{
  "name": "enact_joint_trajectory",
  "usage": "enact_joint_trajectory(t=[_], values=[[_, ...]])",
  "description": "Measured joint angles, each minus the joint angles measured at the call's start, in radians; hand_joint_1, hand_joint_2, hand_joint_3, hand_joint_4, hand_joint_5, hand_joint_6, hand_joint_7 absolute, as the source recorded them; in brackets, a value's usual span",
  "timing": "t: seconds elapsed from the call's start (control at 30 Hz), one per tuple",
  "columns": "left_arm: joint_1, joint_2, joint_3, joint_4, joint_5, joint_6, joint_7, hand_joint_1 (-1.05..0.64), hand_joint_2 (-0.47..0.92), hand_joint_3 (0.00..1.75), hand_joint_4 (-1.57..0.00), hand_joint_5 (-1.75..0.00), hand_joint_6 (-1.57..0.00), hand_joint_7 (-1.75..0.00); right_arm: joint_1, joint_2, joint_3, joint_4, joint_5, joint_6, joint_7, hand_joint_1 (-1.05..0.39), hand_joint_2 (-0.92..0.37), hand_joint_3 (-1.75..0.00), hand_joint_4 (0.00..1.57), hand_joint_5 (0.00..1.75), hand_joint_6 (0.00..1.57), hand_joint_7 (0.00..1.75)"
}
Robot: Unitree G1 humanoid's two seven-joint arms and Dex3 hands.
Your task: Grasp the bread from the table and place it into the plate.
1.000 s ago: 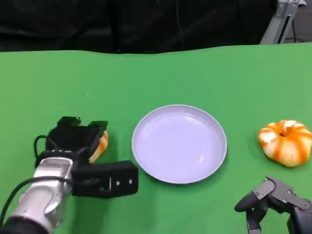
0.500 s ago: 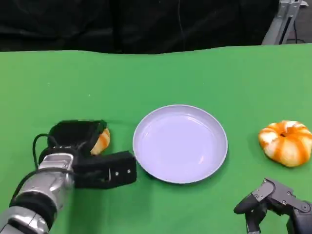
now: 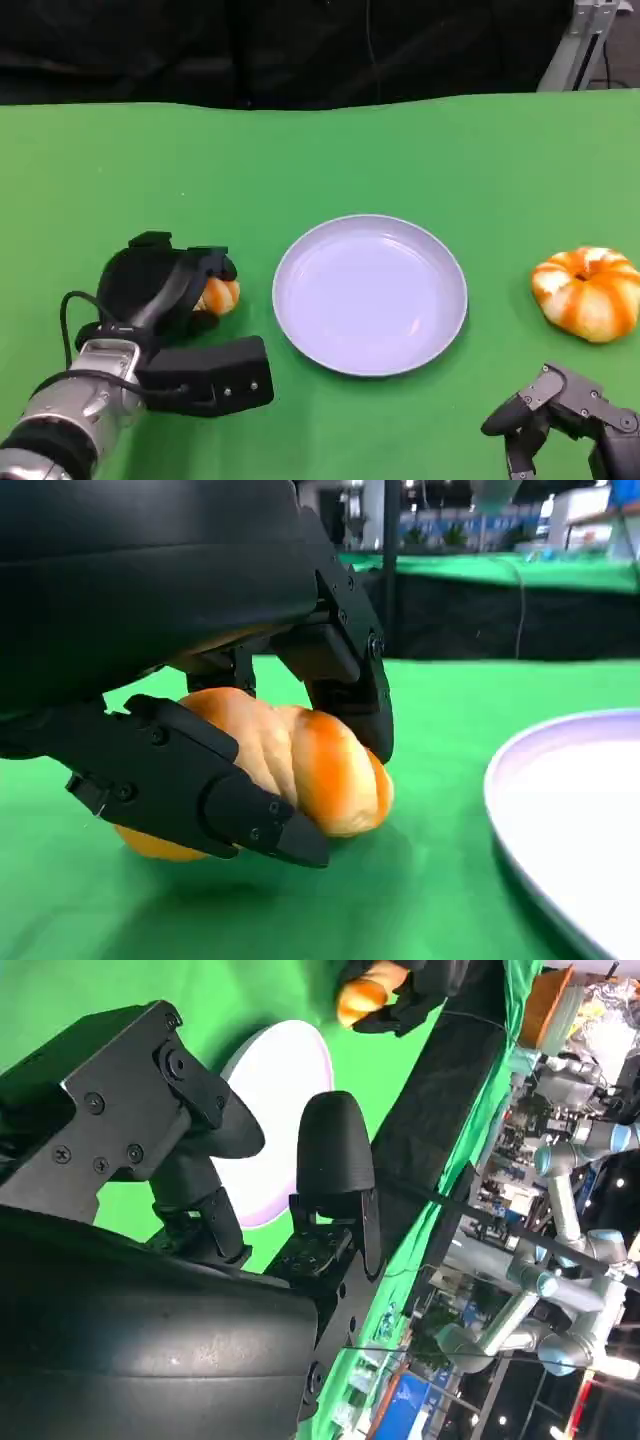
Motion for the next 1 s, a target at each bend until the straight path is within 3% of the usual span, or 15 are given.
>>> enact_joint_trajectory(t=[0.07,0.13,0.2,0.23,0.33,0.43,0.73,1.0], values=[[0.013,0.008,0.001,-0.032,0.001,-0.012,0.026,-0.11,0.89,0.04,-0.9,-1.59,-1.09,-0.77,-0.004,0.0,-0.001,0.002,0.0,0.0,0.0,0.07,-0.39,-1.27,0.81,1.68,0.78,1.29],[0.025,0.018,0.002,-0.077,0.003,-0.019,0.062,-0.11,0.86,0.14,-0.89,-1.64,-1.01,-0.98,-0.006,0.0,-0.002,0.002,0.0,0.0,0.0,0.07,-0.39,-1.27,0.81,1.67,0.78,1.28],[0.036,0.025,0.002,-0.122,0.005,-0.034,0.109,-0.08,0.58,0.66,-0.87,-1.71,-0.92,-1.23,-0.008,0.0,-0.003,0.003,-0.001,0.0,0.0,0.07,-0.39,-1.27,0.81,1.67,0.79,1.28],[0.038,0.025,0.002,-0.137,0.007,-0.041,0.13,-0.08,0.49,0.83,-0.87,-1.73,-0.88,-1.33,-0.009,0.0,-0.003,0.004,-0.002,0.0,0.0,0.07,-0.39,-1.27,0.81,1.68,0.79,1.28],[0.039,0.025,-0.002,-0.18,0.022,-0.055,0.186,-0.09,0.41,1.04,-0.88,-1.74,-0.78,-1.59,-0.01,0.0,-0.003,0.004,-0.003,0.0,0.0,0.07,-0.39,-1.26,0.81,1.7,0.79,1.28],[0.039,0.015,-0.014,-0.207,0.03,-0.069,0.213,-0.1,0.39,1.16,-0.88,-1.75,-0.75,-1.66,-0.008,0.0,-0.003,0.004,-0.003,0.0,0.0,0.08,-0.4,-1.26,0.8,1.7,0.78,1.28],[0.015,-0.047,-0.039,-0.257,0.033,-0.127,0.164,-0.09,0.28,1.25,-0.9,-1.75,-0.71,-1.75,-0.01,0.0,-0.002,0.007,-0.002,0.0,0.0,0.08,-0.4,-1.25,0.8,1.69,0.78,1.28],[-0.067,-0.147,-0.08,-0.138,0.034,-0.168,0.106,-0.1,0.37,1.08,-0.9,-1.75,-0.71,-1.74,-0.009,0.0,0.0,0.007,-0.001,0.0,0.002,0.09,-0.4,-1.26,0.79,1.71,0.78,1.29]])
